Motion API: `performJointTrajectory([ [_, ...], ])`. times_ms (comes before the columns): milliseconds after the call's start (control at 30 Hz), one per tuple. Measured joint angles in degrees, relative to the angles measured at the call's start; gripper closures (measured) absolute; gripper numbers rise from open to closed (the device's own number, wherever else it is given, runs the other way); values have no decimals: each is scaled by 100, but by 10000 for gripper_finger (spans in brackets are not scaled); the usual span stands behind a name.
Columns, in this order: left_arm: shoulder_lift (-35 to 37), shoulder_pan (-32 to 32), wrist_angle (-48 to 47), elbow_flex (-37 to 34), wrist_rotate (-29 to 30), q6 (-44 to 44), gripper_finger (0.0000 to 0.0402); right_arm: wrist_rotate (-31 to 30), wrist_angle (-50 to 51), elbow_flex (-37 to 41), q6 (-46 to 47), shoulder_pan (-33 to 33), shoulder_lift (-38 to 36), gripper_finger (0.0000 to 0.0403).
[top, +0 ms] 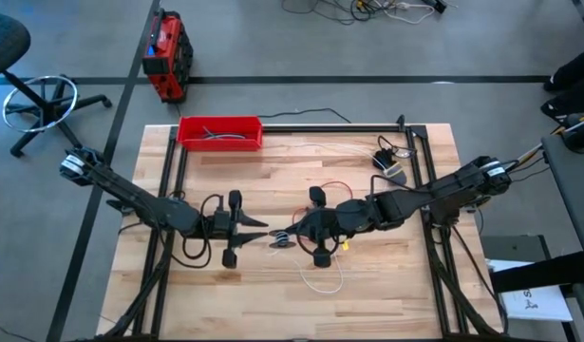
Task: Coil cords
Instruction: Coil the white wire onto the black spool
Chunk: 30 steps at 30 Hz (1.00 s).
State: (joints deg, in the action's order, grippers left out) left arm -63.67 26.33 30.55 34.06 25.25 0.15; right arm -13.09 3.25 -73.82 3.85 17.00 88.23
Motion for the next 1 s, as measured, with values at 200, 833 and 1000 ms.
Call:
performJointTrajectory([
  [200, -232, -120, 117, 2, -210, -220, 312, 1, 7, 0, -2, -1, -2, 403],
  [833, -610, -175, 658, 2, -309, 118, 399, -16, 233, 0, 261, -1, -41, 379],
  [1000, -559, -151, 763, 2, -378, 233, 400, 8, 236, -2, 263, -1, -83, 343],
])
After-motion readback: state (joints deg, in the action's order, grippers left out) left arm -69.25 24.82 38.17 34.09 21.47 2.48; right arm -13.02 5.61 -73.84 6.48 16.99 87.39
